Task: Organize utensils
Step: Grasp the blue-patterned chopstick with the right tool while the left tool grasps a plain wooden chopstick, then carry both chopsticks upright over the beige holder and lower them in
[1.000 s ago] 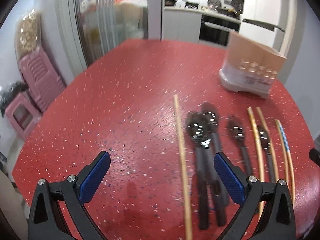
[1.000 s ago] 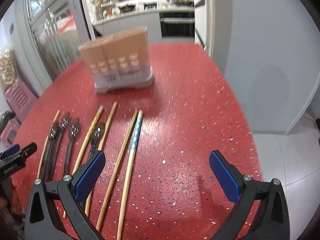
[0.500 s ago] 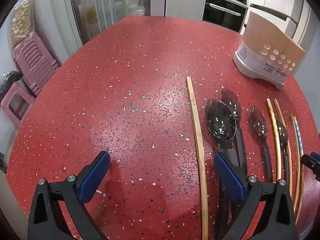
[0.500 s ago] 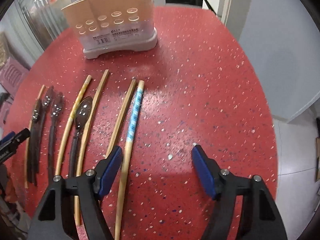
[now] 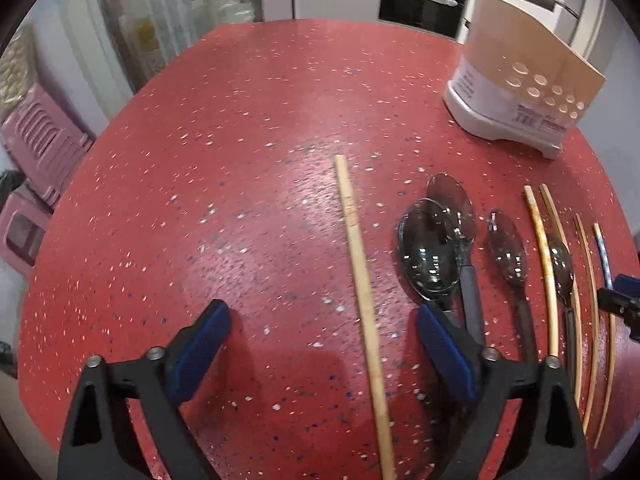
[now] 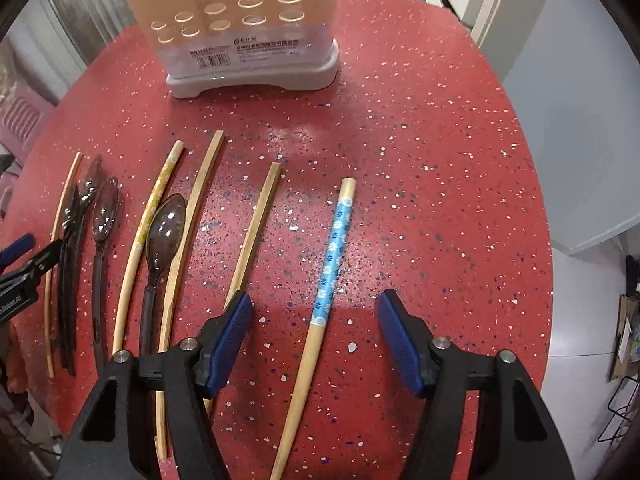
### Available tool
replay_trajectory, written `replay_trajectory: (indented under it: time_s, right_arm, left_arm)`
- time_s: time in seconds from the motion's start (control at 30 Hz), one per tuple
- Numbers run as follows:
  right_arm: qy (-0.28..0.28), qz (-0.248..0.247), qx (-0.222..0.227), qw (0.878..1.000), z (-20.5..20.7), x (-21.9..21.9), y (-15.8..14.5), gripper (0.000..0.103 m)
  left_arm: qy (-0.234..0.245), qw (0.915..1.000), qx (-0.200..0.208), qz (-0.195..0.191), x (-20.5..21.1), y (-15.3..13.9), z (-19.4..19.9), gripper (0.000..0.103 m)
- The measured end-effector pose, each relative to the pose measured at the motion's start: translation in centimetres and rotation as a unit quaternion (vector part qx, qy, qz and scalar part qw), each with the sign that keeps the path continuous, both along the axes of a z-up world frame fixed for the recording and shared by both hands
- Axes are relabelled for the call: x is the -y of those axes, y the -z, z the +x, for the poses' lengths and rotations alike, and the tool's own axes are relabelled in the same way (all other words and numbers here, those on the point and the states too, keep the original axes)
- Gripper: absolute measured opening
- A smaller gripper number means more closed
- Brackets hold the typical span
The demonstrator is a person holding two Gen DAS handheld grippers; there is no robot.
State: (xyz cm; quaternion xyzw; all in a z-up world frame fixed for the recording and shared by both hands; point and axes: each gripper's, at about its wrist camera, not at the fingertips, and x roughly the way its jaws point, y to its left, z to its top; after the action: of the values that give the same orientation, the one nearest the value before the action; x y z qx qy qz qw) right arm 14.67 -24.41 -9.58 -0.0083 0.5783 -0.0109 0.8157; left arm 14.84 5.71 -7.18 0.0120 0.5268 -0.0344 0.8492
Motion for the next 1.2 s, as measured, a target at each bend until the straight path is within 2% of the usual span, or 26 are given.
replay_trajectory:
  time_s: [0.07, 0.1, 0.13, 0.17, 0.2, 0.23, 0.37, 0.47, 0.63, 0.73, 0.9, 1.07, 1.2]
  right_arm:
    - [-0.004, 0.000, -0.007, 1.000, 0.4, 0.2, -0.1, 0.045]
    - [-0.005, -0.001, -0.008, 1.000, 0.7, 0.3, -0.1, 0.042]
    - [-0.008, -0.002, -0.010, 1.000, 0.8, 0.4, -0.2, 0.034]
    - [-0.012, 0.002, -0.009, 1.000, 0.9, 0.6, -0.3, 0.023]
    - [-0.015, 0.002, -0.009, 1.000, 0.9, 0.7, -0.3, 0.016]
    - [-0.015, 0.002, -0.008, 1.000, 0.9, 0.8, -0.4, 0.010]
    - [-0.018, 0.036, 0.006, 0.999, 0.7, 1.7, -0.4, 0.008]
    - [-0.016, 0.066, 0.023, 0.997, -0.1, 2.7, -0.9, 0.008]
    - [-0.016, 0.117, 0.065, 0.991, -1.5, 4.6, -2.5, 0.008]
    - [-0.019, 0.145, 0.094, 0.985, -2.4, 5.7, -4.4, 0.008]
    - [-0.030, 0.172, 0.160, 0.972, -3.2, 6.7, -9.8, 0.008]
    - [-0.035, 0.188, 0.213, 0.958, -1.9, 7.4, -15.2, 0.008]
    - [-0.041, 0.187, 0.249, 0.949, 0.2, 7.5, -18.2, 0.008]
  left_arm:
    - [0.021, 0.9998, -0.004, 0.000, 0.8, -0.4, 0.5, 0.095]
    - [0.030, 0.9995, -0.007, 0.000, 1.3, -0.6, 0.8, 0.085]
    - [0.041, 0.9991, -0.007, 0.000, 1.8, -0.8, 1.0, 0.071]
    - [0.051, 0.9986, -0.010, -0.001, 2.3, -1.0, 1.2, 0.065]
    - [0.057, 0.9983, -0.010, 0.003, 2.7, -1.1, 1.4, 0.046]
    - [0.062, 0.9980, -0.010, 0.005, 3.1, -1.1, 1.5, 0.032]
    - [0.048, 0.9986, 0.005, -0.021, 3.3, -1.5, 1.3, 0.031]
    - [0.041, 0.9977, 0.036, -0.041, 1.7, -2.4, -0.9, 0.031]
    - [0.026, 0.9934, 0.082, -0.076, 1.1, -5.2, -2.2, 0.031]
    - [0.022, 0.9904, 0.106, -0.087, 0.8, -7.1, -2.9, 0.031]
    - [0.022, 0.9814, 0.156, -0.110, 0.7, -11.4, -3.1, 0.031]
    - [0.032, 0.9699, 0.201, -0.133, 2.0, -15.2, -1.5, 0.031]
    - [0.045, 0.9617, 0.231, -0.141, 3.5, -17.8, 0.7, 0.031]
